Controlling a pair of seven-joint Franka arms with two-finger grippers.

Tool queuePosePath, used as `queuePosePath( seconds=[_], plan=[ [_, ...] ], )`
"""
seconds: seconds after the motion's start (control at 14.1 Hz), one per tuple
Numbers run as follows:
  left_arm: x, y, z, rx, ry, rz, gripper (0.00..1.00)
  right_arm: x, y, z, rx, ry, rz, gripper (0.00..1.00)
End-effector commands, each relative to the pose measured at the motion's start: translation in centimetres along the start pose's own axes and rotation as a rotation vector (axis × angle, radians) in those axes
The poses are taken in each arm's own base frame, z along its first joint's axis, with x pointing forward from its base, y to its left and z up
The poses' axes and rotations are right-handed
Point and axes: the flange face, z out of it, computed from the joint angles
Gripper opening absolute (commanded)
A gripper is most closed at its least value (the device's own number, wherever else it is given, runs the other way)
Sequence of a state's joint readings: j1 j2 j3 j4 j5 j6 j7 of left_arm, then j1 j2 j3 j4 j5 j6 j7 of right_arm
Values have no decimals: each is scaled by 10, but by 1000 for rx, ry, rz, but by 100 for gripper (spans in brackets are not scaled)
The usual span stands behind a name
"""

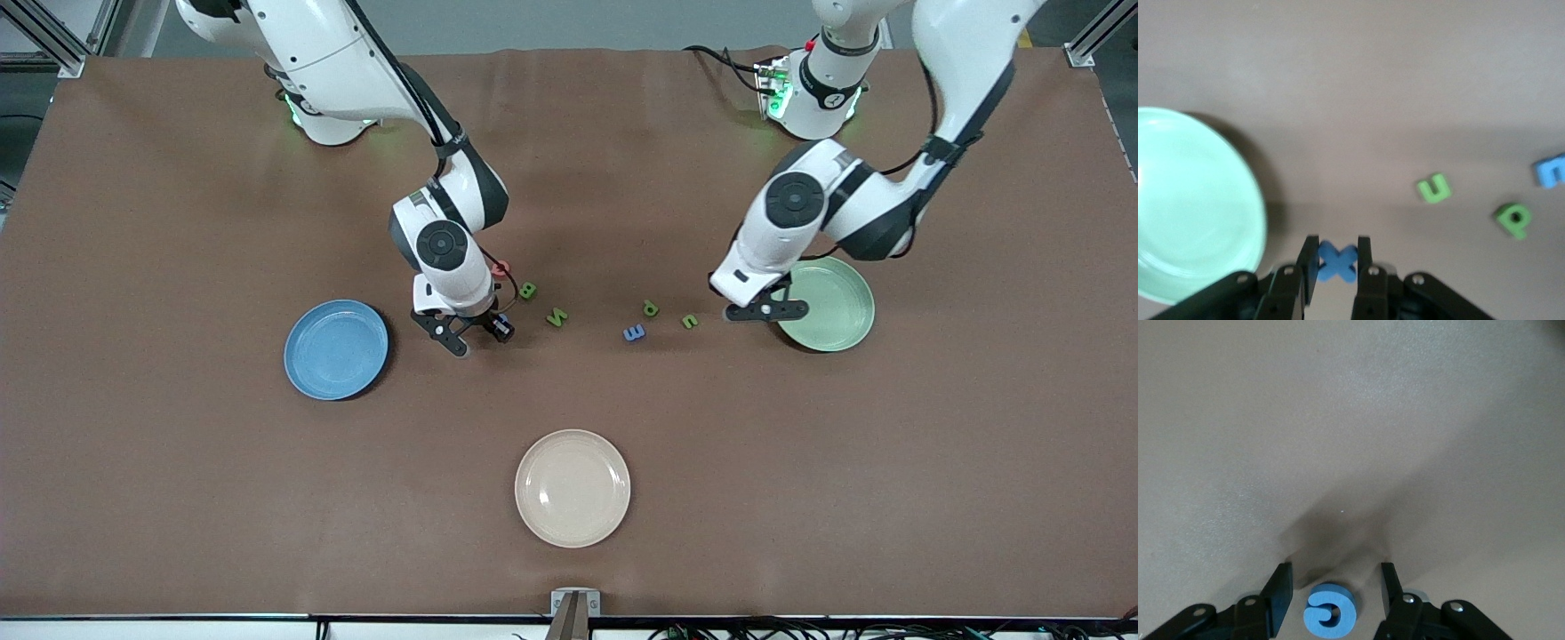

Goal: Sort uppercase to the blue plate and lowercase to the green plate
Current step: 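Carry the x to the green plate while the right gripper carries c to blue plate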

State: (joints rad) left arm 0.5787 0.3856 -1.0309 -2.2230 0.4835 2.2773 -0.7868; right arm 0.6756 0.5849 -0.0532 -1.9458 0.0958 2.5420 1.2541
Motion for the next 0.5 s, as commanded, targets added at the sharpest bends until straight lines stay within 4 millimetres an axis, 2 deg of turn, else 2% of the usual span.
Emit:
queuePosePath(
  seconds=[0.0, 0.28, 0.43],
  plan=[
    [-10, -37, 13, 31, 1, 49, 10, -3, -3, 0, 10, -1, 29, 58],
    [-24, -70, 44, 41, 29, 82, 10, -9, -5, 5, 6, -1, 45, 57],
    [-31, -78, 54, 37, 34, 99, 10, -11, -6, 5, 3, -2, 42, 57]
  ],
)
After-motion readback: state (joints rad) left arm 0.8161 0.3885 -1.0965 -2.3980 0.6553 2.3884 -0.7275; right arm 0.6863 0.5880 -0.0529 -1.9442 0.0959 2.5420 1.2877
